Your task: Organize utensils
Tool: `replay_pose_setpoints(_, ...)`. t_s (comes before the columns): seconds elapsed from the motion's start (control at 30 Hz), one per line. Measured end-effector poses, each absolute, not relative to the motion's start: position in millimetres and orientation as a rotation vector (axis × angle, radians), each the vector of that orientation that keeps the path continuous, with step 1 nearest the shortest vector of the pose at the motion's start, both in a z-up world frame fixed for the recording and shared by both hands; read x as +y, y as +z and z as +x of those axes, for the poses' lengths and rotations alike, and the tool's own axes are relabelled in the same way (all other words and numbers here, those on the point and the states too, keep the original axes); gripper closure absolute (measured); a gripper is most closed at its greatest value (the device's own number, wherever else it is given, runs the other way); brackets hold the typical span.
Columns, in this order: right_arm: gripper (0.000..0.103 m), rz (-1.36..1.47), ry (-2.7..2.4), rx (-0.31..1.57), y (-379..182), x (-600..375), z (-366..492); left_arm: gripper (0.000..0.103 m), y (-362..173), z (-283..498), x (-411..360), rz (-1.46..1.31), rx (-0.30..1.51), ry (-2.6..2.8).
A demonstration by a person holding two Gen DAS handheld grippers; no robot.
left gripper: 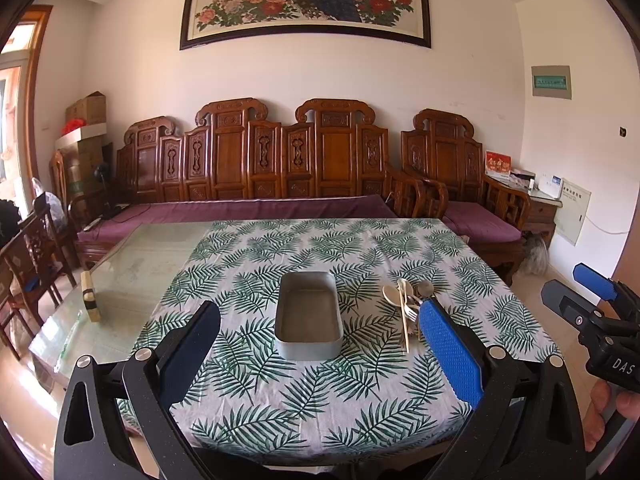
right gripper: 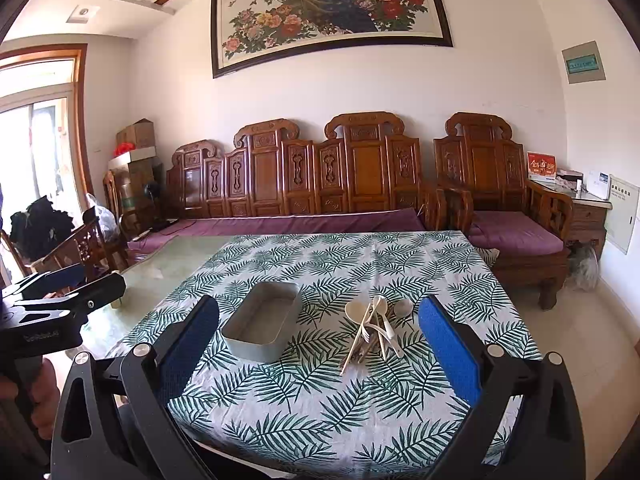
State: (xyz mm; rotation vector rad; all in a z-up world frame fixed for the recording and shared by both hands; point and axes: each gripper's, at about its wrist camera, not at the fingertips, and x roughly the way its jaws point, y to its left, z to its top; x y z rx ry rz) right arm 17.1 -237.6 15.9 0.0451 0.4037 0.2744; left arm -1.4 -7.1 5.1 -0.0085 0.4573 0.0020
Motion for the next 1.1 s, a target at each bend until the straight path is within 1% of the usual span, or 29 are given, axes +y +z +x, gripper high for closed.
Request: replay_pose_setpoints(1.1,0.003,0.046,0.275,0.405,14.5,-235.2,16.0,0.006,-0.6,0.0,-6.7,-0.003,0.462,-0.001)
